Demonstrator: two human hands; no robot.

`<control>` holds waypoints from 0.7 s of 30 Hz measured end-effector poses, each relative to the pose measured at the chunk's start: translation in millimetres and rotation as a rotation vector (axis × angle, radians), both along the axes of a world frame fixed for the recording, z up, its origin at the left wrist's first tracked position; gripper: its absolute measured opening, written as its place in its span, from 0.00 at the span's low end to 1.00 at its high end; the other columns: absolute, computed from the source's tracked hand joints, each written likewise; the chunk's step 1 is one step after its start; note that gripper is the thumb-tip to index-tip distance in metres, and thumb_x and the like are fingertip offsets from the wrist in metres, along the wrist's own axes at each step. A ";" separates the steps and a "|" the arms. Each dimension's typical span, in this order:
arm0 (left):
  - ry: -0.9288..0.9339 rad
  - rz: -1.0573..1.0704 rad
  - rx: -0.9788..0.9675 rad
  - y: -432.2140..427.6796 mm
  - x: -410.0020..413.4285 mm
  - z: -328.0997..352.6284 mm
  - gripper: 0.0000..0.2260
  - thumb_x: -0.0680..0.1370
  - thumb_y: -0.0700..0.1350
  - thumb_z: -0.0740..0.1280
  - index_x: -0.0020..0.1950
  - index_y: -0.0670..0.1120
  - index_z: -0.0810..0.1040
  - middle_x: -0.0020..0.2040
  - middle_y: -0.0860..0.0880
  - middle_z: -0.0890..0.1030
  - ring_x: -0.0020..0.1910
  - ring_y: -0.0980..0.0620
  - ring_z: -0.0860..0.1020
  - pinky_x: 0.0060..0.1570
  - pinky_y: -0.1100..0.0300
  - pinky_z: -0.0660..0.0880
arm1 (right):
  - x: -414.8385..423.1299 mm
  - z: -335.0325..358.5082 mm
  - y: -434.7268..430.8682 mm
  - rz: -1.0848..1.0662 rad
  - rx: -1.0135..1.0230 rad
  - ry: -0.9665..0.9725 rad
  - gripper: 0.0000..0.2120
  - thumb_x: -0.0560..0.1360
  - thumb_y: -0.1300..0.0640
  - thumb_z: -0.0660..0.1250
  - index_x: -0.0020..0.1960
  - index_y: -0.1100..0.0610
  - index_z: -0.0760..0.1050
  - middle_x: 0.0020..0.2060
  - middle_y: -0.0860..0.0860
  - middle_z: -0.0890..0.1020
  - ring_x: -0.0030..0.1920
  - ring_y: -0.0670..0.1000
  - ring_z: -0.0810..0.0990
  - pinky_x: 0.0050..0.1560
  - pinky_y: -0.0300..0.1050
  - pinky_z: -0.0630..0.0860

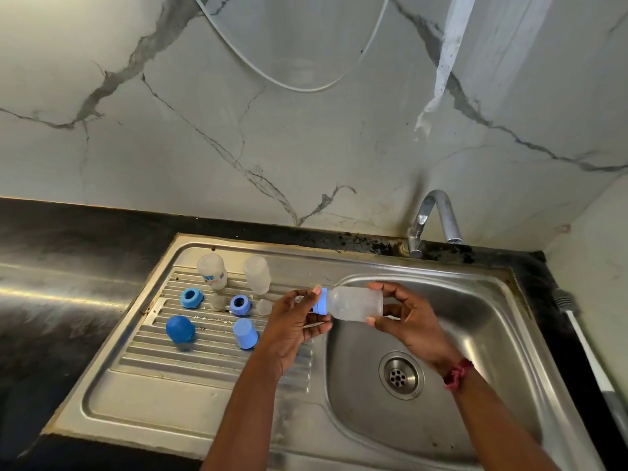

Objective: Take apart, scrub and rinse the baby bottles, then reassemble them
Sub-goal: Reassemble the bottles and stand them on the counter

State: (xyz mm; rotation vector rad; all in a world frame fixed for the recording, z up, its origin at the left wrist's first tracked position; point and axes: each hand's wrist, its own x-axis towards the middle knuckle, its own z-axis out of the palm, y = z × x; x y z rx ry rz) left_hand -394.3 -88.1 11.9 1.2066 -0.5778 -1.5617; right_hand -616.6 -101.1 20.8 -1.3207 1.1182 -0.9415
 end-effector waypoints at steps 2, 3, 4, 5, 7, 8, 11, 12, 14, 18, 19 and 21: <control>0.023 -0.003 -0.008 -1.2 -0.2 0.8 0.24 0.68 0.51 0.74 0.58 0.38 0.78 0.49 0.37 0.83 0.45 0.41 0.84 0.41 0.53 0.82 | -1.1 -1.5 -0.3 -0.006 0.011 -0.005 0.24 0.70 0.67 0.75 0.62 0.50 0.79 0.57 0.49 0.81 0.53 0.53 0.83 0.50 0.50 0.83; 0.032 -0.005 -0.013 -2.0 -0.2 0.9 0.22 0.68 0.51 0.73 0.57 0.39 0.78 0.48 0.38 0.83 0.45 0.42 0.84 0.41 0.53 0.82 | -1.2 -1.6 -0.7 -0.013 0.031 -0.015 0.22 0.71 0.67 0.74 0.61 0.50 0.79 0.57 0.52 0.81 0.52 0.53 0.83 0.49 0.50 0.83; 0.035 -0.007 -0.019 -2.5 -0.1 1.1 0.20 0.69 0.50 0.73 0.56 0.40 0.79 0.48 0.38 0.84 0.45 0.42 0.83 0.41 0.54 0.82 | -1.0 -1.6 -1.0 -0.020 0.054 -0.029 0.20 0.72 0.66 0.73 0.61 0.51 0.79 0.56 0.53 0.80 0.52 0.52 0.83 0.48 0.50 0.83; 0.034 -0.011 -0.026 -2.8 0.1 1.1 0.19 0.69 0.49 0.73 0.56 0.40 0.79 0.48 0.39 0.84 0.46 0.42 0.83 0.41 0.54 0.82 | -0.8 -1.8 -1.4 -0.030 0.074 -0.035 0.19 0.73 0.66 0.72 0.60 0.52 0.79 0.55 0.55 0.81 0.52 0.52 0.84 0.47 0.49 0.83; 0.031 -0.023 -0.034 -2.8 0.8 0.7 0.19 0.70 0.48 0.73 0.56 0.39 0.79 0.50 0.39 0.84 0.47 0.42 0.83 0.42 0.54 0.82 | 0.4 -1.4 -2.9 -0.052 0.102 -0.021 0.14 0.75 0.63 0.71 0.59 0.53 0.79 0.53 0.56 0.83 0.48 0.52 0.85 0.45 0.49 0.83; 0.032 -0.031 -0.037 -2.7 1.4 0.2 0.17 0.71 0.46 0.73 0.56 0.39 0.79 0.51 0.39 0.83 0.48 0.42 0.83 0.43 0.54 0.82 | 1.1 -0.8 -3.4 -0.061 0.116 -0.016 0.11 0.76 0.61 0.70 0.58 0.54 0.79 0.50 0.57 0.84 0.45 0.53 0.85 0.44 0.50 0.84; 0.036 -0.048 -0.063 -3.3 2.8 -0.2 0.10 0.75 0.40 0.71 0.55 0.41 0.81 0.52 0.41 0.84 0.49 0.44 0.84 0.43 0.55 0.82 | 4.6 0.8 -4.6 -0.089 0.165 0.000 0.11 0.79 0.56 0.66 0.57 0.61 0.79 0.40 0.59 0.84 0.36 0.57 0.83 0.39 0.51 0.83; 0.037 -0.049 -0.073 -3.4 3.1 0.6 0.09 0.75 0.38 0.70 0.55 0.41 0.81 0.52 0.42 0.84 0.50 0.45 0.84 0.44 0.55 0.82 | 6.5 0.9 -4.7 -0.090 0.181 0.007 0.12 0.79 0.54 0.65 0.56 0.62 0.79 0.36 0.59 0.83 0.33 0.58 0.82 0.36 0.50 0.82; 0.051 -0.049 -0.085 -3.7 3.2 1.6 0.08 0.76 0.35 0.69 0.54 0.42 0.80 0.51 0.43 0.84 0.50 0.46 0.84 0.44 0.55 0.82 | 9.7 1.0 -3.8 -0.082 0.204 0.005 0.18 0.78 0.48 0.64 0.54 0.63 0.80 0.32 0.61 0.82 0.30 0.58 0.80 0.32 0.47 0.80; 0.077 -0.050 -0.083 -2.7 3.7 1.3 0.11 0.76 0.31 0.68 0.55 0.42 0.80 0.52 0.43 0.84 0.51 0.45 0.83 0.44 0.55 0.82 | 15.1 -0.6 -2.1 -0.091 0.258 -0.006 0.26 0.77 0.38 0.61 0.56 0.60 0.78 0.31 0.63 0.80 0.26 0.57 0.77 0.27 0.43 0.76; 0.078 -0.046 -0.078 -2.4 3.5 0.8 0.11 0.76 0.31 0.68 0.55 0.42 0.80 0.53 0.42 0.83 0.51 0.45 0.83 0.44 0.55 0.82 | 16.2 -1.5 -2.2 -0.092 0.272 0.006 0.27 0.78 0.37 0.58 0.57 0.60 0.77 0.31 0.63 0.80 0.26 0.57 0.77 0.26 0.43 0.75; 0.079 -0.033 -0.070 -1.7 3.0 -1.0 0.10 0.76 0.31 0.68 0.54 0.42 0.80 0.53 0.41 0.83 0.50 0.45 0.83 0.44 0.55 0.82 | 17.4 -2.2 -1.8 -0.076 0.280 0.043 0.31 0.79 0.34 0.51 0.59 0.58 0.77 0.31 0.63 0.80 0.26 0.57 0.77 0.26 0.42 0.74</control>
